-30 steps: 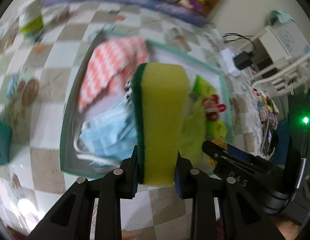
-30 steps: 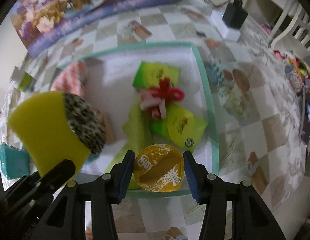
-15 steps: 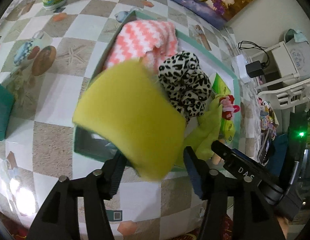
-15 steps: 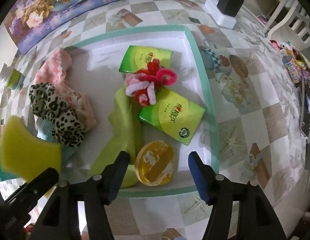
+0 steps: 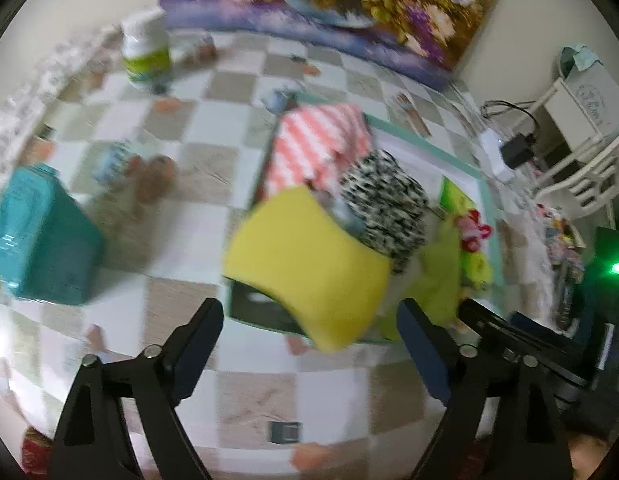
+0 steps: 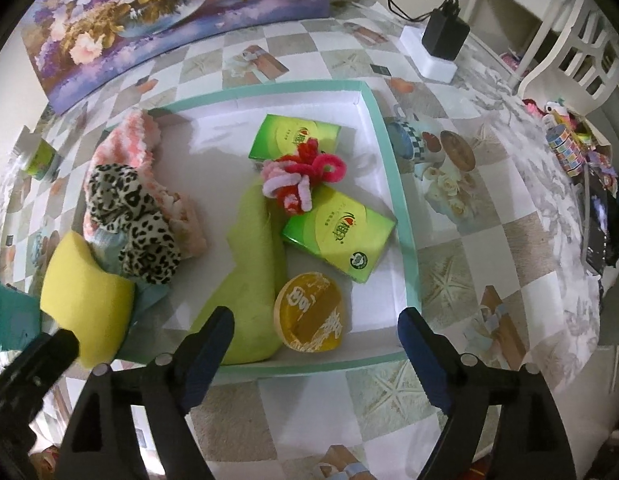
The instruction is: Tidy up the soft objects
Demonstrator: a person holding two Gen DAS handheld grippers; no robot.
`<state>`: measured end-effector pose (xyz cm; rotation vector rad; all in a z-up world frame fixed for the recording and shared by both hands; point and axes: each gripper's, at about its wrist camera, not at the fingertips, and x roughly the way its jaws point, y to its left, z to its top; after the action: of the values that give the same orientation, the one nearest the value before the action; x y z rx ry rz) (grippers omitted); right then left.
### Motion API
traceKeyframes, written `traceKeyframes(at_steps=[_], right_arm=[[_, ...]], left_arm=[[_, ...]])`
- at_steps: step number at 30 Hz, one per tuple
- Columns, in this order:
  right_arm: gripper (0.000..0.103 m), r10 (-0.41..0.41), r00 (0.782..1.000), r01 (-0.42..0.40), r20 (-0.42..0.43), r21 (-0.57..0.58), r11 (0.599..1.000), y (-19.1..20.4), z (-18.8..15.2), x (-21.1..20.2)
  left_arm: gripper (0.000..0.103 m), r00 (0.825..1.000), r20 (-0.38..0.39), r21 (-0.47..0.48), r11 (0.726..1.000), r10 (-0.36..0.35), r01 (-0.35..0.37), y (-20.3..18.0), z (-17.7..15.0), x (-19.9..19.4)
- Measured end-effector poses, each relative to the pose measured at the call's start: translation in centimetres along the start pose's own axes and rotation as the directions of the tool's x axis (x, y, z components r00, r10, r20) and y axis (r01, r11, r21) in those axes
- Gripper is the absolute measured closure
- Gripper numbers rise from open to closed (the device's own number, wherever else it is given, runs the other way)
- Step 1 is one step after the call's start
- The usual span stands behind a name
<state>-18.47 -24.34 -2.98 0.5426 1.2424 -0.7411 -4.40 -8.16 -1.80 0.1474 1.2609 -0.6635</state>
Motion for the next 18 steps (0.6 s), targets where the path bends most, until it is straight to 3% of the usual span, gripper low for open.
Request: traceKeyframes(at_steps=[3,7,18], right_arm=[[0.000,0.010,1.000,-0.010,0.017,0.002,1.000,0.4,-0.5,-0.2],[0.000,0.010,0.999,-0.010,0.043,0.002,1.000,0.6,-1.2,-0.6],[0.000,0.040,0.997,-0.037,0.060,-0.046,0.998,1.9,-3.1,-2.1]], left_arm=[[0.005,0.994,0.056,0.010,0.995,0.096,-0.096,0.7,-0.1,-0.7],[0.001,0.976,0.105,0.008,0.981,0.192,-0.194,1.9,-0.3,-1.6],[0.001,0.961,0.058,0.006,0.962,0.271,-0.272,2.6,-1.5,-2.2]])
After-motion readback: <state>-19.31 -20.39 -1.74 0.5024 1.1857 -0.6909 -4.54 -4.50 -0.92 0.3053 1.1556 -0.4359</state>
